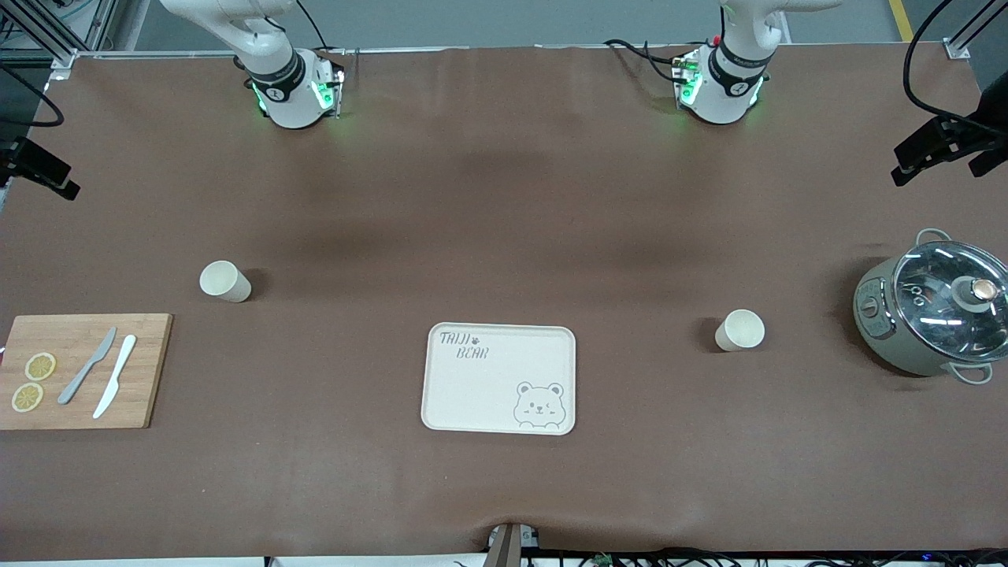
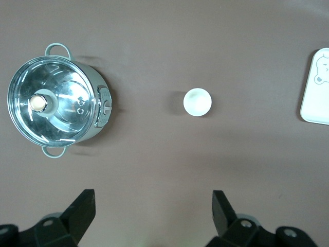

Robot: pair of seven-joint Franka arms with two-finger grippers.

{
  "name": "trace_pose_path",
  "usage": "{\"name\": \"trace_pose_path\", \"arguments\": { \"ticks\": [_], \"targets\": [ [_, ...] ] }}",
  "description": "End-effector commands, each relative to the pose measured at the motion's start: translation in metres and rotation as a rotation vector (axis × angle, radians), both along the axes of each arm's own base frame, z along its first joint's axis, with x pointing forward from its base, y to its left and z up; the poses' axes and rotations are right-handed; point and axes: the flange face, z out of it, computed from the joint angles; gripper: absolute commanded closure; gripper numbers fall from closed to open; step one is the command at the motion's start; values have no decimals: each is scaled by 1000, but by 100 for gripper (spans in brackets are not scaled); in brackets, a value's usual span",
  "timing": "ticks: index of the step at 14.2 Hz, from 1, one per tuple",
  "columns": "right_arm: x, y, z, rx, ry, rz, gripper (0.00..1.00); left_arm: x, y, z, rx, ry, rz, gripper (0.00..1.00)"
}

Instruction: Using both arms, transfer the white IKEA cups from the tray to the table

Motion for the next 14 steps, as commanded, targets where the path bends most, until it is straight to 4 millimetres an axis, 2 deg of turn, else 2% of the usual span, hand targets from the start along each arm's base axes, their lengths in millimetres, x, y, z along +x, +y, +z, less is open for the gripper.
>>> {"name": "trace_pose_path", "arguments": {
  "ticks": [1,6,14],
  "targets": [
    [1,2,4,10,-7,52,0,7,0,13,-18,-34,-35,0],
    [0,3,5,9,-9,63,0,7,1,15,-22,-33,-29,0],
    [2,-3,4,11,-9,38,0,9,0,4,-75,7,-15,0]
  ]
}}
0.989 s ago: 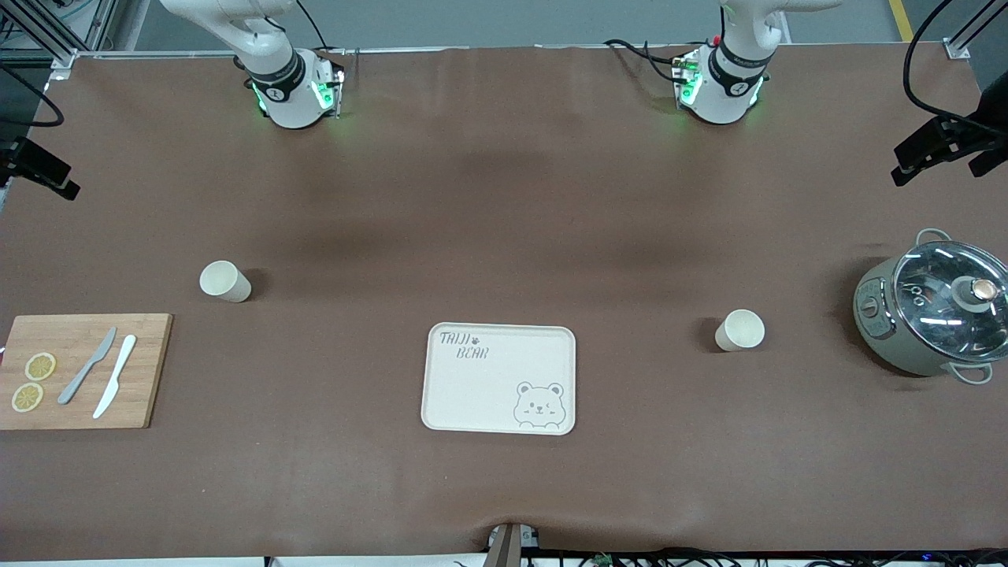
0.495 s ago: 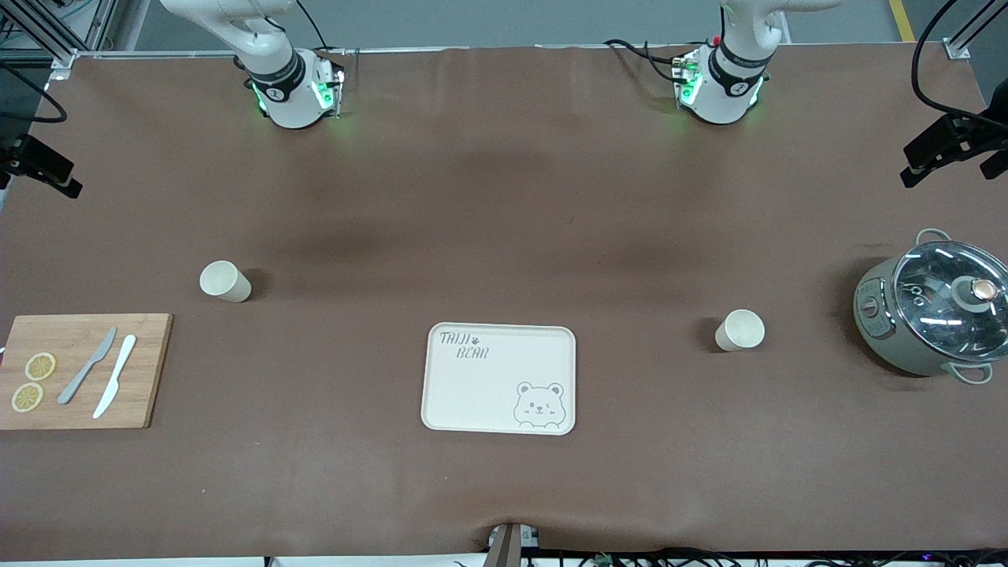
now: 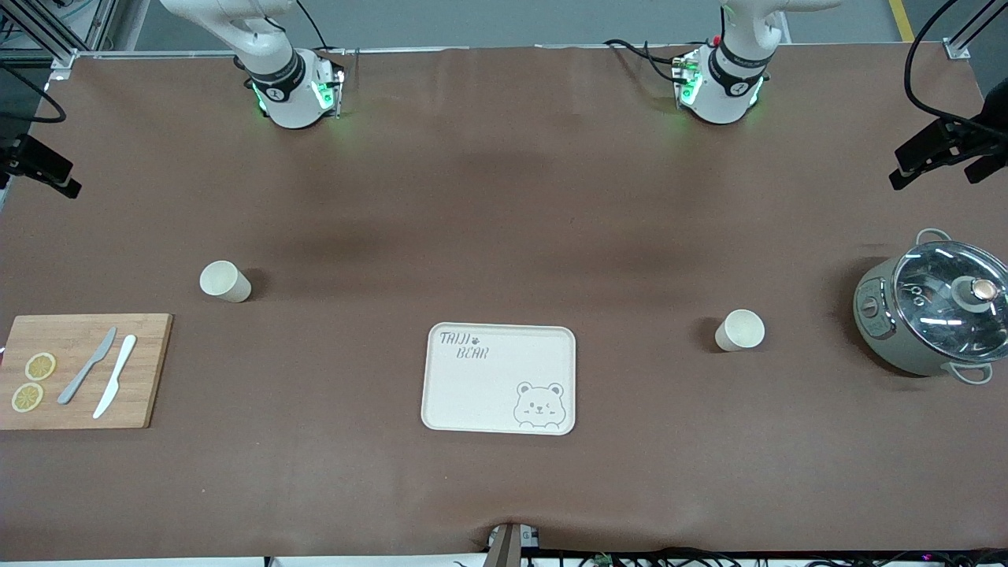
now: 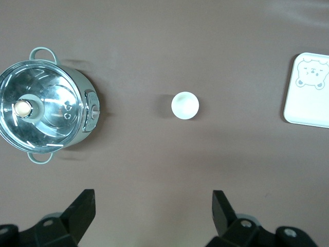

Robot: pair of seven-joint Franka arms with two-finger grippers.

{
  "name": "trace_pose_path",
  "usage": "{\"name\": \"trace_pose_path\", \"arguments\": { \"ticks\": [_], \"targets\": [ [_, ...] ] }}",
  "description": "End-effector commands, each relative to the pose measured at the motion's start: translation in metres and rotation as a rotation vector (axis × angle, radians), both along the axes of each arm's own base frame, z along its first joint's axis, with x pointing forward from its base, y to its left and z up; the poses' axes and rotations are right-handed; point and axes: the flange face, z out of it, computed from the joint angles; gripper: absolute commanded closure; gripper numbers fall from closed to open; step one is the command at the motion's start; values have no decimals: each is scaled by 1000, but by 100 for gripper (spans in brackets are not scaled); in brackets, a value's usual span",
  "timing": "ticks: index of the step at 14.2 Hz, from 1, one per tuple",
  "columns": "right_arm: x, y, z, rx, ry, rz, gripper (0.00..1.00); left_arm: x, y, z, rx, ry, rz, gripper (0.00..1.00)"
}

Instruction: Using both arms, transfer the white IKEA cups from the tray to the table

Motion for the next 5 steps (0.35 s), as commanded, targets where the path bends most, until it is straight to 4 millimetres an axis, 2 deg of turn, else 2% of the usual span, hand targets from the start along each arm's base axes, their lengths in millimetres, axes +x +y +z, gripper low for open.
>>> {"name": "trace_pose_path", "arguments": {
  "ticks": [1,5],
  "targets": [
    [2,-2,3,12,-10,-7,0,1,0,1,-22,16,-7,0],
    [3,-4,5,11,-16,-10,0,0,1,1,-17,24,-2,0]
  ]
}}
